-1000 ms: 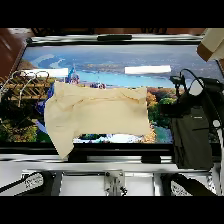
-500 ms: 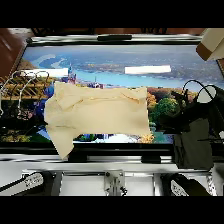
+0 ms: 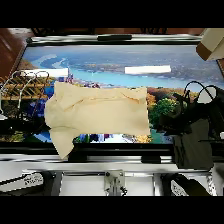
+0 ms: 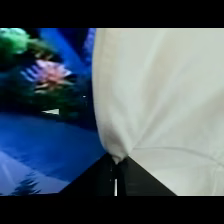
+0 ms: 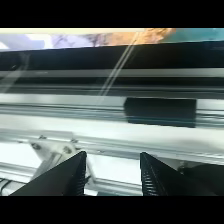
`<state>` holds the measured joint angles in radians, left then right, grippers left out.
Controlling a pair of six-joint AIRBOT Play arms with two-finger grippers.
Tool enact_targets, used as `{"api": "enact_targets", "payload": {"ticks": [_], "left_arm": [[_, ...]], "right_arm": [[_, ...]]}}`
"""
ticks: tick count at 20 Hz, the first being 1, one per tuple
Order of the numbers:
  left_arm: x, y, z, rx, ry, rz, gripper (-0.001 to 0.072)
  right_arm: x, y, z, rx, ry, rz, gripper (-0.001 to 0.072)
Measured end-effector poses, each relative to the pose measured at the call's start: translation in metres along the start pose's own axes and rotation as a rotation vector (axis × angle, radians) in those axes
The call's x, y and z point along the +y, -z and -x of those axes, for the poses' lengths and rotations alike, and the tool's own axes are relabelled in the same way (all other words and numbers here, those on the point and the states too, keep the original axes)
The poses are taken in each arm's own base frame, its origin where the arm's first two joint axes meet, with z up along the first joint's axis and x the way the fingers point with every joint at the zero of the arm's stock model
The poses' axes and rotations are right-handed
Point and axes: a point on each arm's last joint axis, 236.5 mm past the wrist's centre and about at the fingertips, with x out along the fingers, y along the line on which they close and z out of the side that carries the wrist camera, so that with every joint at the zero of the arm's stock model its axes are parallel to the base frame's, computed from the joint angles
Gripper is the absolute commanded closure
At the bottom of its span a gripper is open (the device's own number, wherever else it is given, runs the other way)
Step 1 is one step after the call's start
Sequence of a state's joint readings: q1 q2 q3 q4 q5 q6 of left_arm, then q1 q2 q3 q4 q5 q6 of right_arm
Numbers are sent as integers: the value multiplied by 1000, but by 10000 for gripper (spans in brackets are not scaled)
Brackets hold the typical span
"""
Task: Fold the shirts.
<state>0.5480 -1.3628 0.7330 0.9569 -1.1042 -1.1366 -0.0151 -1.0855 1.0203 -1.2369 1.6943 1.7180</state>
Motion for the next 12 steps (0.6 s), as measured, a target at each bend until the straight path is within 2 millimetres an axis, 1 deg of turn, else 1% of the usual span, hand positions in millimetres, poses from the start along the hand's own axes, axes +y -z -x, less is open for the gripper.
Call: {"api": "enact_targets", "payload": {"ticks": [3,5,7,12], "left_arm": [[-3,1,0,2,5,-13,666],[-8,2,4,-1,13,-28,666],[-12,1,8,-12,19,-38,666],[-20,2,12,-16,39,-42,666]], "right_arm": [[-23,-12,-2,-48,89,-16,247],[-36,-24,-9,-79,111,-32,247],[-39,-38,-25,-92,84,-45,246],[-29,-59,-81,-36,-9,-27,247]]}}
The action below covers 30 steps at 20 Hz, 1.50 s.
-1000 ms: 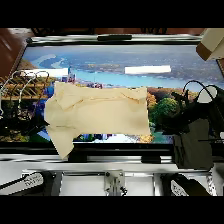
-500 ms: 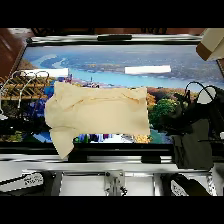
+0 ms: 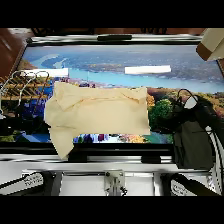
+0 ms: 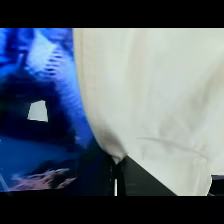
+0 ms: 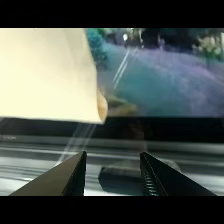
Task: Fold the shirts.
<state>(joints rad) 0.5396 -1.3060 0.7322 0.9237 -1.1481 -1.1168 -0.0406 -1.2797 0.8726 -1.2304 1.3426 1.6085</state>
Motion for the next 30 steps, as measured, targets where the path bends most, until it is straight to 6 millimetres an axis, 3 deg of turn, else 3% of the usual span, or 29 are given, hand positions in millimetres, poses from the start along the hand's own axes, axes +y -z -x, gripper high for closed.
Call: {"api": "enact_targets", "payload": {"ticks": [5,10,11,12,13,16,18,19,21,22,24,25,27,29,30], "left_arm": [[-8,5,3,14,25,-3,666],[-12,5,4,13,37,-1,666],[-14,5,5,10,45,3,666],[-16,4,5,7,53,6,666],[-19,3,5,3,63,11,667],[-35,-8,18,-37,102,-2,669],[-55,-26,45,-120,110,-65,669],[-68,-38,65,-185,105,-115,668],[-107,-65,129,-376,81,-261,667],[-133,-79,172,-510,61,-340,667],[-193,-86,272,-806,27,-481,667],[-225,-78,322,-953,26,-531,667],[-290,-35,428,-1278,58,-605,667],[-337,27,504,-1532,110,-670,667],[-353,59,528,-1619,135,-700,667]], "right_arm": [[13,-15,-38,31,-82,-9,246],[29,-19,-50,48,-154,-27,252],[31,-19,-52,47,-159,-20,347],[35,-21,-54,37,-161,-6,572],[36,-21,-57,38,-158,5,642],[47,-18,-54,46,-161,54,642],[62,-19,-30,23,-182,118,642],[69,-24,-12,-12,-183,168,642],[92,-45,50,-180,-175,307,641],[104,-55,89,-289,-162,378,642],[133,-66,189,-580,-127,507,642],[145,-62,242,-737,-108,553,642],[169,-29,355,-1084,-97,638,642],[182,23,444,-1385,-97,690,642],[183,52,477,-1504,-97,707,642]]}}
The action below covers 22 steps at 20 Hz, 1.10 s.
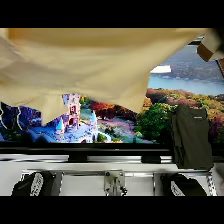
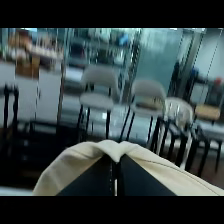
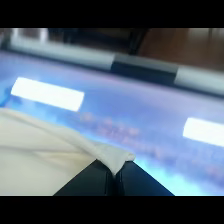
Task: Fold the shirts.
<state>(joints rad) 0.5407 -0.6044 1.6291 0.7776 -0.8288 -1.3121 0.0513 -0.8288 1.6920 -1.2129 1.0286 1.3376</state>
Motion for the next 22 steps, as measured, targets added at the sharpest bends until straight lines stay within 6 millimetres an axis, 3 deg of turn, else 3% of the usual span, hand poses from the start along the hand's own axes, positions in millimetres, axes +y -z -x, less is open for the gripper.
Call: {"api": "enact_targets", "payload": {"ticks": [2,4,6,9,12,15,19,22], "left_arm": [[-32,-42,34,-122,27,-14,667],[-52,-52,56,-145,43,-24,667],[-61,-47,65,-116,48,-34,667],[-63,-23,68,-12,48,-42,667],[-44,29,63,176,8,-38,666],[-13,102,52,389,-28,41,667],[33,234,43,692,-56,197,668],[55,318,38,846,-49,306,667]], "right_arm": [[9,-44,54,-162,33,54,642],[16,-62,95,-242,59,91,642],[19,-57,117,-229,79,118,642],[17,-30,126,-116,101,138,642],[2,12,119,67,144,100,642],[-24,75,96,331,204,42,641],[-51,185,40,690,228,-37,641],[-69,263,-14,829,244,-89,642]]}}
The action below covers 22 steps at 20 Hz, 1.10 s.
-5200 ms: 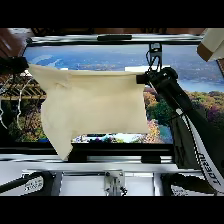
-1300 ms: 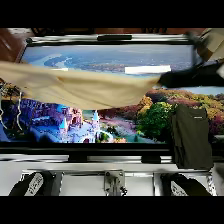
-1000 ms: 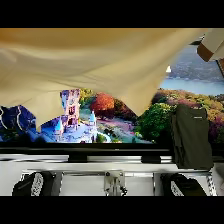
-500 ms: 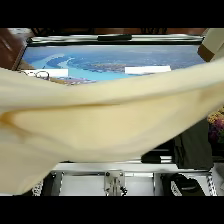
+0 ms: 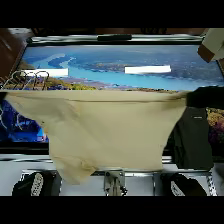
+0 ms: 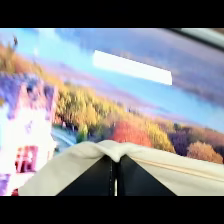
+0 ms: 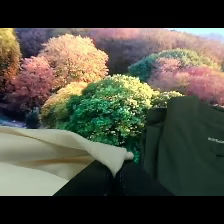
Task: Fold the shirts.
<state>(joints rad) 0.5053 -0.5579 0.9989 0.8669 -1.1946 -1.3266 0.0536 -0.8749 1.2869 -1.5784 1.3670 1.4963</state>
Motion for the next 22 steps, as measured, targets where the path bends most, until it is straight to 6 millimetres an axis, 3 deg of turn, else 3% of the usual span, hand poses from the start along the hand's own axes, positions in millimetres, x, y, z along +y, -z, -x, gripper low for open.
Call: {"api": "enact_targets", "payload": {"ticks": [4,6,10,16,19,22], "left_arm": [[28,18,-70,87,22,80,667],[35,17,-105,98,28,108,667],[44,14,-172,103,18,129,666],[49,-2,-272,60,-7,126,666],[45,20,-308,136,8,126,666],[43,46,-316,244,28,89,667]], "right_arm": [[11,-31,-87,-57,-52,-136,642],[18,-53,-121,-124,-95,-212,642],[21,-74,-178,-191,-123,-300,642],[6,-103,-231,-340,-83,-309,642],[5,-94,-254,-317,-73,-309,642],[7,-76,-267,-242,-70,-306,642]]}}
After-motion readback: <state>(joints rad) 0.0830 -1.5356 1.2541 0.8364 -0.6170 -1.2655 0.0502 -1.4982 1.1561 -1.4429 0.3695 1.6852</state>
